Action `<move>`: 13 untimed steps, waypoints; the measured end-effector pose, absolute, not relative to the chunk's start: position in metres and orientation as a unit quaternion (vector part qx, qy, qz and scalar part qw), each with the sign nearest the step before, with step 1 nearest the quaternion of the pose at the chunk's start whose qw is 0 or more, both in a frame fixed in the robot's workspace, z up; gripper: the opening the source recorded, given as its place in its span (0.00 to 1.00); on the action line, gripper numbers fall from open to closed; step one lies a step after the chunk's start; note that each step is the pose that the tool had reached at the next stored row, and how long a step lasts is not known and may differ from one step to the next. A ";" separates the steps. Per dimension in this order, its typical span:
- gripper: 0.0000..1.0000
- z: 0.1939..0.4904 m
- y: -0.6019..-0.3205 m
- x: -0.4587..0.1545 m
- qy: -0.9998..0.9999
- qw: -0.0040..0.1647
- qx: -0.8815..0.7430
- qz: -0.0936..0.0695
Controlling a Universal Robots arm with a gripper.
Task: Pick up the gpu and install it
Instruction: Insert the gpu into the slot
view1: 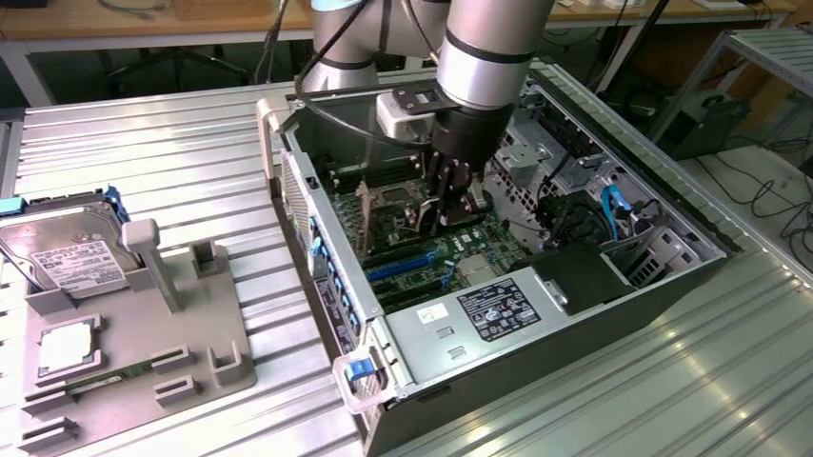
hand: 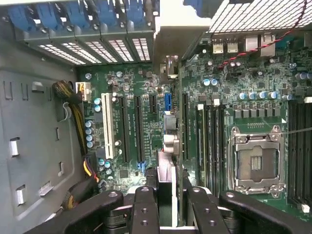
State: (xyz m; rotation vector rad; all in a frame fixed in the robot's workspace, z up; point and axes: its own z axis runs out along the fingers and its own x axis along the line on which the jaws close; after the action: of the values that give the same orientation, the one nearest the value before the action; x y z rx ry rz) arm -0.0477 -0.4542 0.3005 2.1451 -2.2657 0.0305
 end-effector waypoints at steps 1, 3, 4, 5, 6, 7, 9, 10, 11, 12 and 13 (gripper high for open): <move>0.28 0.293 -0.453 -0.050 -0.725 0.010 0.688 0.009; 0.28 0.273 -0.451 -0.057 -0.715 0.009 0.699 0.008; 0.28 0.265 -0.452 -0.060 -0.715 0.009 0.699 0.008; 0.28 0.259 -0.454 -0.066 -0.715 0.008 0.699 0.007; 0.28 0.254 -0.455 -0.074 -0.715 0.008 0.699 0.007; 0.28 0.238 -0.455 -0.074 -0.715 0.008 0.699 0.007; 0.28 0.238 -0.454 -0.074 -0.715 0.008 0.699 0.007; 0.28 0.238 -0.455 -0.074 -0.715 0.008 0.699 0.007; 0.28 0.239 -0.455 -0.074 -0.715 0.008 0.699 0.007; 0.28 0.240 -0.454 -0.074 -0.715 0.008 0.699 0.007; 0.28 0.242 -0.454 -0.074 -0.715 0.008 0.699 0.007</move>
State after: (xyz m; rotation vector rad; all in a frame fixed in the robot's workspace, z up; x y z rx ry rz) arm -0.0738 -0.4545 0.2419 2.1852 -2.2341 0.0223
